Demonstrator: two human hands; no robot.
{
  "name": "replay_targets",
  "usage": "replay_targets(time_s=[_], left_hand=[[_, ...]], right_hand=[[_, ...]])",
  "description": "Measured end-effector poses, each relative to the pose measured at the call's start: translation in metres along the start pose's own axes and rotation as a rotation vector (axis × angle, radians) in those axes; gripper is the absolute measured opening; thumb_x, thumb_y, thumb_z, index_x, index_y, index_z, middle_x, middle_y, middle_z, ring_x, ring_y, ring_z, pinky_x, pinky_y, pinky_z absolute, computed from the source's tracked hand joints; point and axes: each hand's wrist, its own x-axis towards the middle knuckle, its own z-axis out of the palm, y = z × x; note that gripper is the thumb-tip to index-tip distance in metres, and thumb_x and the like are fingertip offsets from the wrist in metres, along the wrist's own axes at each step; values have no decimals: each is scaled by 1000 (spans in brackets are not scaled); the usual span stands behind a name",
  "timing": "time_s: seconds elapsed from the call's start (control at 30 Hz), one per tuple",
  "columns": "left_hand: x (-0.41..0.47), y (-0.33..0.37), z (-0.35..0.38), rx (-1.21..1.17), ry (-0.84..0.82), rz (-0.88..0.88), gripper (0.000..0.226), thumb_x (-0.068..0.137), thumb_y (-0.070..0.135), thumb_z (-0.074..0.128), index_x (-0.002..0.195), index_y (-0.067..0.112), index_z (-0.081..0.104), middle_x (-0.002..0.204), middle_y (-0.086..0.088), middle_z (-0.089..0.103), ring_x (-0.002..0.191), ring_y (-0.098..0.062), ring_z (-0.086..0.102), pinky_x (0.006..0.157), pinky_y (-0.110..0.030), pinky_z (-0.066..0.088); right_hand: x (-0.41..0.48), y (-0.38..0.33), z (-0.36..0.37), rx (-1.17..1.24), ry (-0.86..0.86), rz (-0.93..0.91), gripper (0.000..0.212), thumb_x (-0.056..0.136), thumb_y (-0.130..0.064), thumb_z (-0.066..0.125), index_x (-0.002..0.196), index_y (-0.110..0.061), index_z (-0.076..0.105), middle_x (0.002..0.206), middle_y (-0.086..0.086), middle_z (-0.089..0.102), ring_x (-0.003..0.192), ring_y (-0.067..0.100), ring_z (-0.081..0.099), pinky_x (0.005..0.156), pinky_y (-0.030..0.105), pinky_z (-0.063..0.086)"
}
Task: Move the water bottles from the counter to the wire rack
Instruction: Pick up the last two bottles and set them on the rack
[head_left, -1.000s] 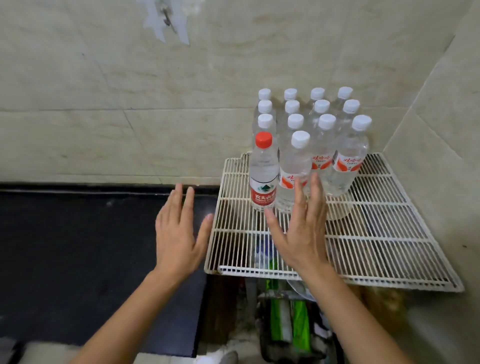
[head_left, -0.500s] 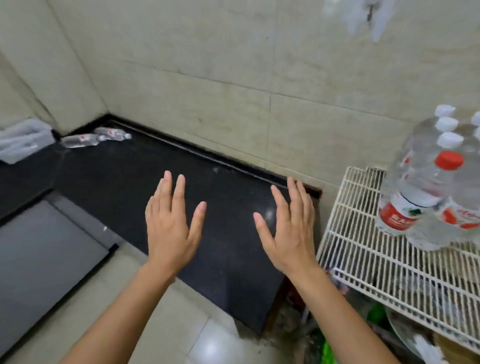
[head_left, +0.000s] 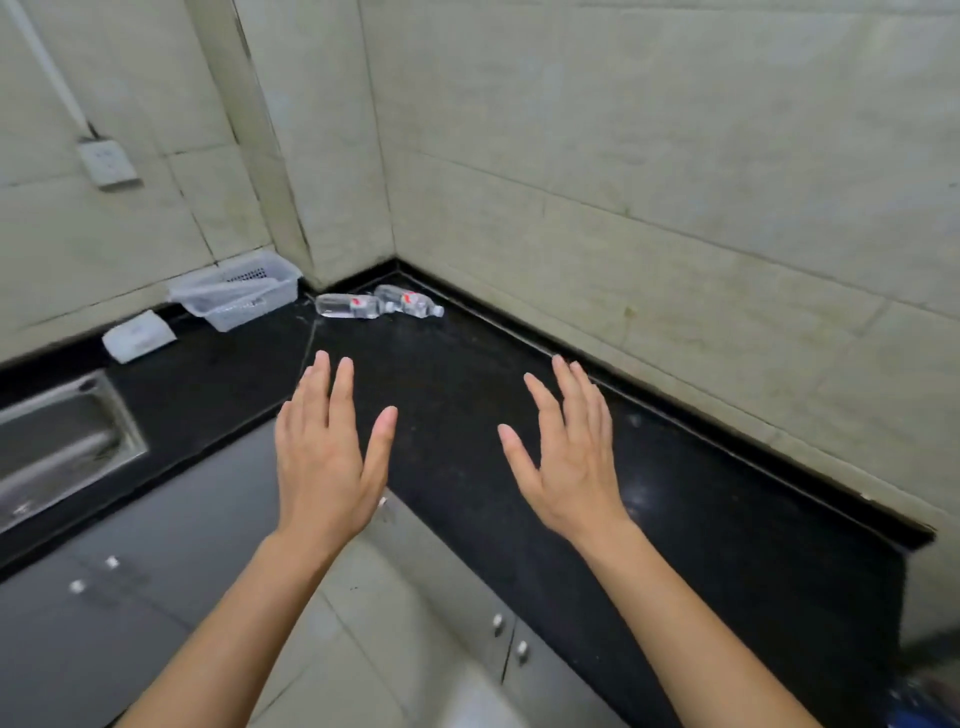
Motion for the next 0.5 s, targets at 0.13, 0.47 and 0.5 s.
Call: replay_targets(time_s=[0.13, 0.47, 0.5], left_hand=[[43, -54, 6, 10, 1, -17, 68, 101, 49, 36, 153, 5, 35, 162, -20, 28, 149, -37, 30, 116, -59, 31], [186, -160, 89, 75, -54, -5, 68, 102, 51, 33, 152, 6, 34, 162, -19, 29, 149, -35, 30, 117, -57, 31], [209, -169, 101, 97, -65, 1, 68, 102, 52, 33, 152, 6, 34, 162, -19, 29, 149, -34, 30, 117, -57, 30]], right_hand=[[48, -34, 47, 4, -33, -55, 59, 100, -44, 55, 148, -11, 46, 163, 18, 30, 154, 33, 23, 123, 53, 23], [179, -46, 206, 28, -102, -41, 61, 101, -46, 52, 150, -11, 42, 164, 18, 26, 154, 33, 22, 123, 54, 25], [198, -42, 224, 33, -115, -23, 61, 102, -46, 52, 150, -11, 41, 164, 18, 26, 154, 33, 21, 123, 54, 25]])
